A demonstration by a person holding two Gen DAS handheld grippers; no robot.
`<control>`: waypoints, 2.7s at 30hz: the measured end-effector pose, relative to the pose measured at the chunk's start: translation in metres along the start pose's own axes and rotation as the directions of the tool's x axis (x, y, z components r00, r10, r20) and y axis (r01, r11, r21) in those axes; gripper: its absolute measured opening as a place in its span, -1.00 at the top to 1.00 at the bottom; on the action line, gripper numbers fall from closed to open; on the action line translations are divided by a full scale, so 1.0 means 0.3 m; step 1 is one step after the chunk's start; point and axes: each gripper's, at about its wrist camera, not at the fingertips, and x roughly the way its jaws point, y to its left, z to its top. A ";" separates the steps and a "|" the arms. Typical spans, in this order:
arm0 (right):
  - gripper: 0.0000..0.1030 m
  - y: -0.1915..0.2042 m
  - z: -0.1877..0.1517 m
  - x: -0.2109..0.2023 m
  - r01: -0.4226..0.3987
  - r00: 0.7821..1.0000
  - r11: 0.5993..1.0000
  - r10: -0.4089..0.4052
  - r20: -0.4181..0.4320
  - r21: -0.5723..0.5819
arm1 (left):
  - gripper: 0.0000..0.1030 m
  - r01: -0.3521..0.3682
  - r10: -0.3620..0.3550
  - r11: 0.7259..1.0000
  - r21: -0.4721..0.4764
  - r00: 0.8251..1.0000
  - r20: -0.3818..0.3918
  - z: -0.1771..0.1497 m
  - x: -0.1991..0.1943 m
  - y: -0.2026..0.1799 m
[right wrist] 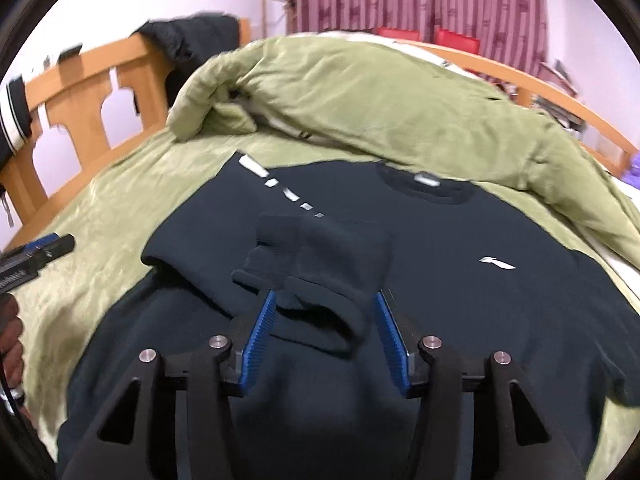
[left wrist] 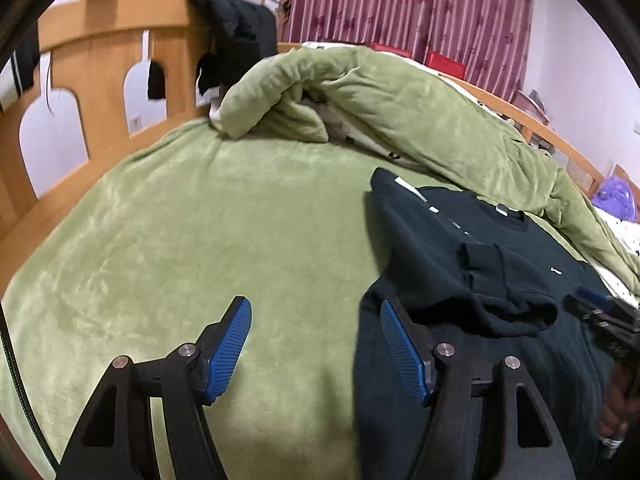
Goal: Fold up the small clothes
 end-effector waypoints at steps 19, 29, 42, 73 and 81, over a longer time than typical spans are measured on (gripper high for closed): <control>0.69 0.048 0.033 0.295 0.114 0.992 0.991 -0.116 -0.037 -0.072 | -0.27 0.072 -0.074 0.997 -0.030 0.995 -0.071 0.024 0.074 -0.080; 0.69 -0.400 0.007 -0.005 0.197 0.977 0.955 -0.210 0.035 0.223 | -0.27 0.076 -0.076 0.997 -0.008 0.995 -0.061 0.027 0.040 -0.159; 0.39 -0.590 -0.224 -0.081 0.214 0.977 0.914 -0.199 -0.078 0.346 | -0.28 0.048 -0.042 0.996 0.069 0.996 -0.079 0.005 0.049 -0.257; 0.91 -0.745 -0.274 -0.023 0.311 0.949 0.877 -0.263 -0.176 0.366 | -0.29 0.018 -0.002 0.990 0.142 0.993 -0.115 -0.013 0.102 -0.314; 0.20 -0.734 -0.258 -0.102 0.337 0.941 0.882 -0.305 -0.148 0.329 | -0.29 0.021 -0.005 0.988 0.154 0.994 -0.108 -0.011 0.088 -0.333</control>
